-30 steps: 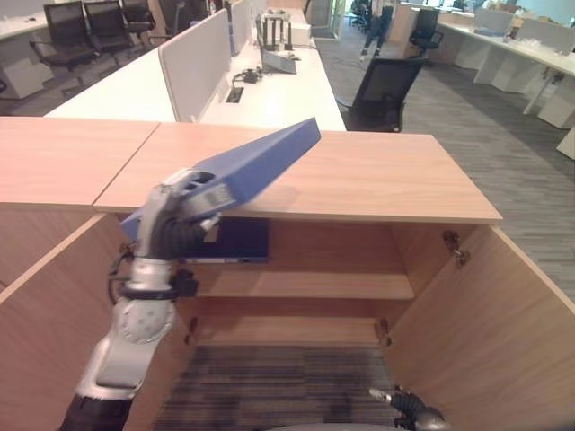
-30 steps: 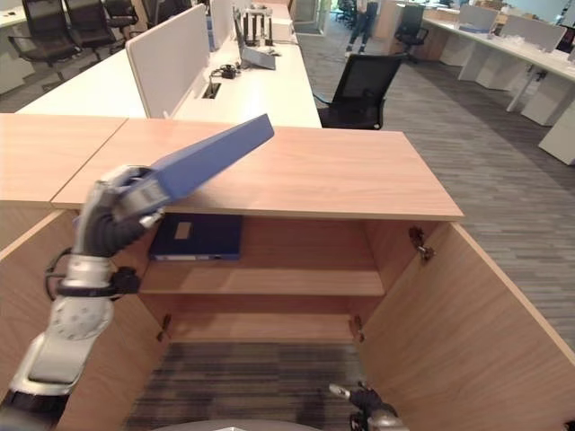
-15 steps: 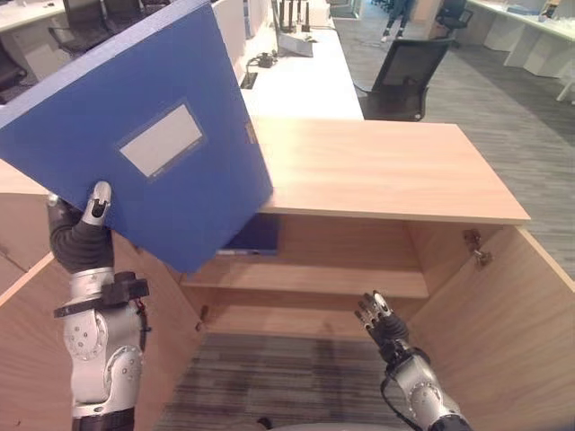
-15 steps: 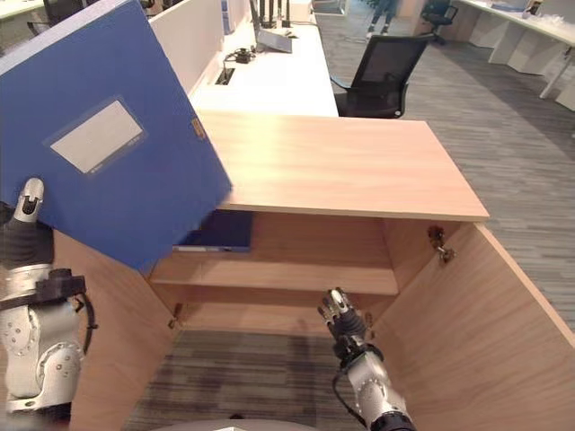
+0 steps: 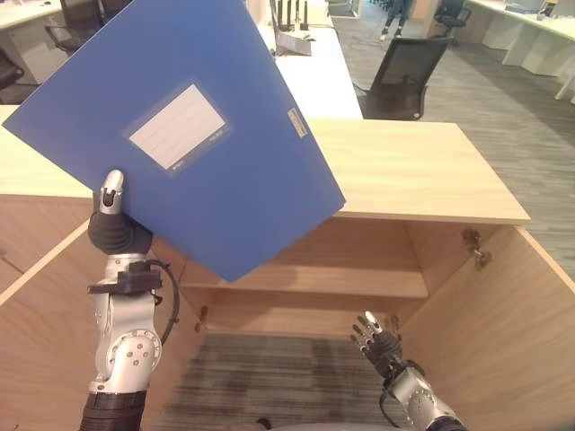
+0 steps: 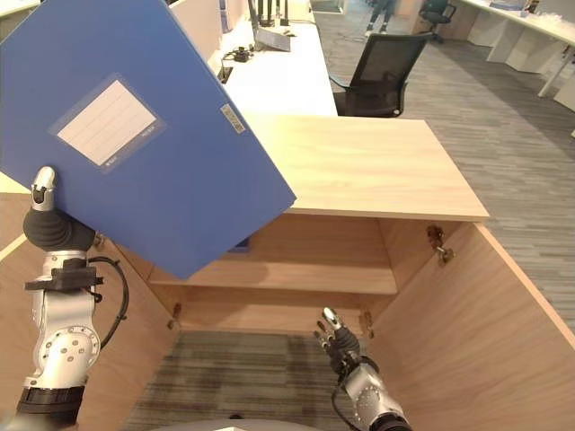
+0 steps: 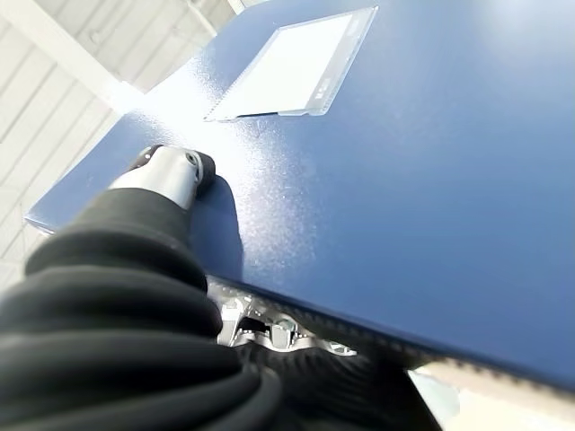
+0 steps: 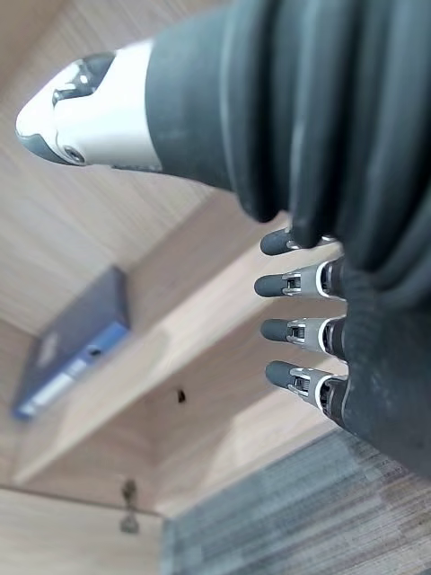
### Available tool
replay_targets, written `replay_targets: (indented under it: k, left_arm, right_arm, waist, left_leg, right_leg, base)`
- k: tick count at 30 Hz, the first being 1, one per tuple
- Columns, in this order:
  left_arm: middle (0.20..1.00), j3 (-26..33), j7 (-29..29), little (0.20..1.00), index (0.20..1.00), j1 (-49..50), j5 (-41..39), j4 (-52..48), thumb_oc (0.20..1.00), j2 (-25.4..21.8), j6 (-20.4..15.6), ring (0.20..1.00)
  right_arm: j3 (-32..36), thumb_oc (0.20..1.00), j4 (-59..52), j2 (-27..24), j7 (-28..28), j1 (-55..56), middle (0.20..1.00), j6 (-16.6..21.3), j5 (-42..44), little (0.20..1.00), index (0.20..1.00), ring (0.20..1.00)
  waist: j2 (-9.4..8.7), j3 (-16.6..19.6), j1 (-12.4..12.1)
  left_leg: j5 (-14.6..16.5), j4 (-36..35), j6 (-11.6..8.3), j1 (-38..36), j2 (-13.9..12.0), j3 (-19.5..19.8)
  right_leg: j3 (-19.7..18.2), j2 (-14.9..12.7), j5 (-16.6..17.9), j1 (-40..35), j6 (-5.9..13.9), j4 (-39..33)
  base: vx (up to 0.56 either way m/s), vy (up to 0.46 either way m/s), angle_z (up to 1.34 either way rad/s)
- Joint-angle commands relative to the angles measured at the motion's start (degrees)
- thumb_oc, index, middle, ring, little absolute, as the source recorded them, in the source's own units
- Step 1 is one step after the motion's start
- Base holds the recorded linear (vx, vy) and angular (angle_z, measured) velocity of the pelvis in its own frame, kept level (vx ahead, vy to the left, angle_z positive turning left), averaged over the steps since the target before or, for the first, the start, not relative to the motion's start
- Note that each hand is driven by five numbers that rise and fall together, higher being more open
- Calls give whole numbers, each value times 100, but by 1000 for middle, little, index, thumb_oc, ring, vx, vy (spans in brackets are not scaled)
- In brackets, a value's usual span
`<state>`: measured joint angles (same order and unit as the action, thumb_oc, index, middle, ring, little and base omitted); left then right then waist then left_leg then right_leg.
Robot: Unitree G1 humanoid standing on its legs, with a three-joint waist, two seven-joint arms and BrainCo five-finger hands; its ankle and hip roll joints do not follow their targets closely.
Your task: Put the empty folder in the office cabinet
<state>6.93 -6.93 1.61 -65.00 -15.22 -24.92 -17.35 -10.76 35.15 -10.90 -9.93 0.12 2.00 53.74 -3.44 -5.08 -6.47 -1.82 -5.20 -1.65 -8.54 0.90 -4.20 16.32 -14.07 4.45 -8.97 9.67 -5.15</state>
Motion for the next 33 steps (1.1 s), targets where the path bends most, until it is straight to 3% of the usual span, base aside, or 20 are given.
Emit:
replay_targets:
  k: [1,4,13,20,25,29,33]
  left_arm:
    - [200,326,-79,200,200,73,95,-47,200,-279,-24,200]
    - [200,380,-134,200,200,352,374,65,200,-258,149,200]
    - [200,517,-283,200,200,966,929,341,200,-584,554,200]
    - [200,771,-351,200,200,1131,1243,333,200,-645,562,200]
    - [200,659,-449,200,200,965,1334,376,200,-704,581,200]
    - [200,357,-555,200,200,613,1584,376,200,-773,571,200]
    - [200,-90,-656,200,200,145,1844,469,200,-772,581,200]
  right_arm:
    - [499,1000,-1224,-336,155,-220,1000,674,-607,1000,1000,1000]
    - [977,1000,-1973,-642,463,-77,1000,882,-1249,1000,1000,1000]
    - [1784,1000,-3077,-1172,805,-67,1000,951,-2201,1000,1000,1000]
    - [2183,1000,-3675,-1427,835,-7,1000,967,-2767,1000,1000,1000]
    - [2148,1000,-3927,-1497,677,-62,1000,960,-2888,1000,1000,1000]
    - [1742,1000,-3929,-1570,405,-300,1000,876,-3035,1000,1000,1000]
    - [922,1000,-3724,-1555,-140,-650,1000,659,-3031,1000,1000,1000]
  waist:
    - [-113,9,34]
    - [-86,36,118]
    - [-62,44,191]
    - [-69,37,204]
    - [-76,40,211]
    - [-100,50,197]
    - [-115,46,159]
  left_leg:
    - [666,20,219,5,250,150]
    - [675,20,249,20,257,153]
    - [680,20,282,52,245,155]
    - [686,20,276,70,227,158]
    - [686,20,271,71,223,161]
    - [683,20,256,63,215,143]
    - [675,20,237,43,195,118]
  right_leg:
    - [497,-487,183,4,348,301]
    - [480,-494,185,30,349,294]
    - [435,-470,175,67,339,266]
    - [440,-449,164,67,347,234]
    - [428,-450,163,69,351,235]
    - [432,-449,152,57,351,230]
    - [436,-448,145,49,334,235]
  base:
    - [0,0,0]
    - [0,0,0]
    - [0,0,0]
    - [0,0,-1]
    - [0,0,0]
    - [0,0,0]
    - [0,0,0]
